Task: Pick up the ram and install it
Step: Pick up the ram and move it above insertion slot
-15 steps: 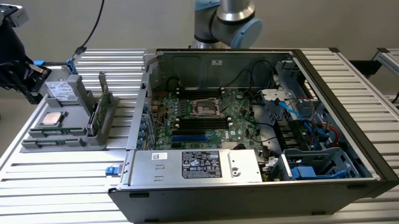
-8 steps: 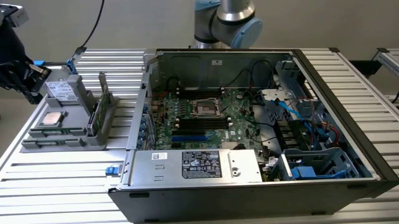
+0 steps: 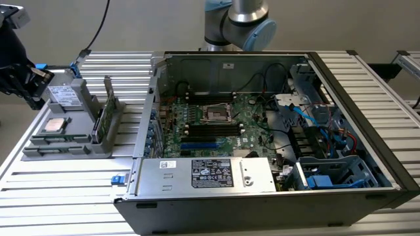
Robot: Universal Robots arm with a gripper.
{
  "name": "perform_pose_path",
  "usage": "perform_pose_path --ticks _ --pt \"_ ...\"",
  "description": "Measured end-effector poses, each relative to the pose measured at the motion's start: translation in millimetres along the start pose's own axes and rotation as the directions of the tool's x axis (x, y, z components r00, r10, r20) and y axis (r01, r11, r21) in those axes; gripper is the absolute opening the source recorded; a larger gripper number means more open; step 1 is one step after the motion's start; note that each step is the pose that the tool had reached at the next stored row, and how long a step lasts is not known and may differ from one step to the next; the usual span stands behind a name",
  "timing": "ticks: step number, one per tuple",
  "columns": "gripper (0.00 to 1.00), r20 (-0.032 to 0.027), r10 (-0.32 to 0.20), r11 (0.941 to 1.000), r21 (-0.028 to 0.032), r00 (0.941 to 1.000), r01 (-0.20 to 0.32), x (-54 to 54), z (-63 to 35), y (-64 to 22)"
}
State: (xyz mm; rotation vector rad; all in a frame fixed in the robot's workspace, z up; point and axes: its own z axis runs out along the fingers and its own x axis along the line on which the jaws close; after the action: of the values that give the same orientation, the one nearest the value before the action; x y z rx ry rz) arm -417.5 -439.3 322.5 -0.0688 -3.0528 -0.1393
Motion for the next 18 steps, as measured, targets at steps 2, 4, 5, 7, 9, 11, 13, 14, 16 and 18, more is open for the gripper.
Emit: perform_pose_path --ticks 2,4,5,7,9,11,13,14,16,18 --pt "0.1 -0.0027 -0.036 0.9993 0.0027 0.9993 0.036 -0.1 0.4 -0.1" --pt "0.1 -0.0058 -0.071 0.9974 0.0055 0.9974 0.071 -0.1 1.1 -0.1" --pt "0.1 -0.0075 -0.089 0.996 0.0069 0.996 0.089 -0.1 1.4 -0.2" --pt "0.1 -0.011 -0.125 0.9921 0.0097 0.9921 0.125 -0.2 2.1 -0.2" --pt "0.1 -0.0147 -0.16 0.9869 0.0123 0.9869 0.161 -0.2 2.9 -0.3" --pt "0.1 -0.0186 -0.197 0.9803 0.0149 0.9803 0.197 -0.3 3.7 -0.4" --pt "0.1 -0.0224 -0.232 0.9725 0.0173 0.9725 0.232 -0.4 4.5 -0.4" --pt "0.1 -0.0242 -0.249 0.9683 0.0184 0.9683 0.249 -0.4 4.9 -0.5" --pt "0.1 -0.0282 -0.284 0.9584 0.0206 0.9584 0.285 -0.5 5.8 -0.6" --pt "0.1 -0.0322 -0.317 0.9477 0.0226 0.9477 0.318 -0.6 6.6 -0.6"
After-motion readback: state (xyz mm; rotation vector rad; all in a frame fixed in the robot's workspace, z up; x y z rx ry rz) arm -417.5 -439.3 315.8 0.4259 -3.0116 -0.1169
